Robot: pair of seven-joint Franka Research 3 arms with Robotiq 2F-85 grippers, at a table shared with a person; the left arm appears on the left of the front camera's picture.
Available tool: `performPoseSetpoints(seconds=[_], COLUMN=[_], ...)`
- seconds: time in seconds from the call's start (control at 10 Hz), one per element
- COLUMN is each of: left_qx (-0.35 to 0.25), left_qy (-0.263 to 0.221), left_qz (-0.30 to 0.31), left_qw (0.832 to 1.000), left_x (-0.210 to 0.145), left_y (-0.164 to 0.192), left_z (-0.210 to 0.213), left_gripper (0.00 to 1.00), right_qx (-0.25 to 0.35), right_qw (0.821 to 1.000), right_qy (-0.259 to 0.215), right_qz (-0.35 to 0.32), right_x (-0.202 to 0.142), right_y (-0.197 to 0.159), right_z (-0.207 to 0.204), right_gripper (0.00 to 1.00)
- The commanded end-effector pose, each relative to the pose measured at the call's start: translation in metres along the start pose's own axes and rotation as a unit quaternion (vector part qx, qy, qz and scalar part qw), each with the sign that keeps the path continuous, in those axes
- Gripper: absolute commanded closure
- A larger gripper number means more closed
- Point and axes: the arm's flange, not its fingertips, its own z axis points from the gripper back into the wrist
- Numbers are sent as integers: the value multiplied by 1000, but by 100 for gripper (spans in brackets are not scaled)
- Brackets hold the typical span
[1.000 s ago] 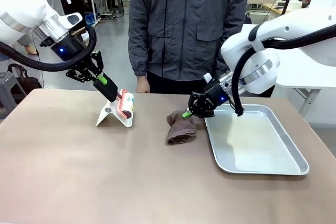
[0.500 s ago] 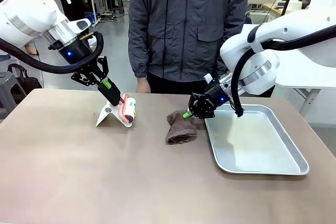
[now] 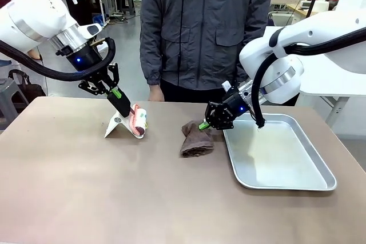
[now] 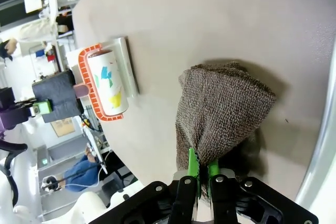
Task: Clean the surface of the table.
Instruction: Return the Lint Roller and towel to their original positions.
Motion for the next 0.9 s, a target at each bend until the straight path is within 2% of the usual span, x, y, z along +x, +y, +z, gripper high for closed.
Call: performPoseSetpoints(seconds=[0.0, 0.2, 0.3, 0.4, 0.5, 0.6, 0.8], left_qx=[18, 20, 20, 20, 21, 22, 19], left_qy=[-4, -4, -2, 0, -1, -3, -4], left_qz=[8, 10, 13, 13, 14, 14, 18], left_qw=[1000, 1000, 1000, 1000, 1000, 1000, 1000], left_x=[3, 5, 6, 6, 6, 6, 7], left_y=[-5, -6, -6, -6, -6, -6, -5], left_z=[2, -1, -2, -2, -2, -2, -1], left_gripper=[78, 78, 47, 20, 0, 0, 0], right_qx=[5, 5, 3, 4, 5, 5, 8], right_qw=[1000, 1000, 1000, 1000, 1000, 1000, 1000], right_qy=[-12, -12, -10, -7, -6, -5, -1], right_qz=[0, 2, 1, -1, -3, -1, -2], right_x=[-4, -4, -4, -3, -3, -3, -2], right_y=[-1, -1, -1, -1, -2, -2, -3], right_z=[1, 1, 1, 1, 1, 1, 0], right_gripper=[93, 93, 86, 38, 30, 0, 0])
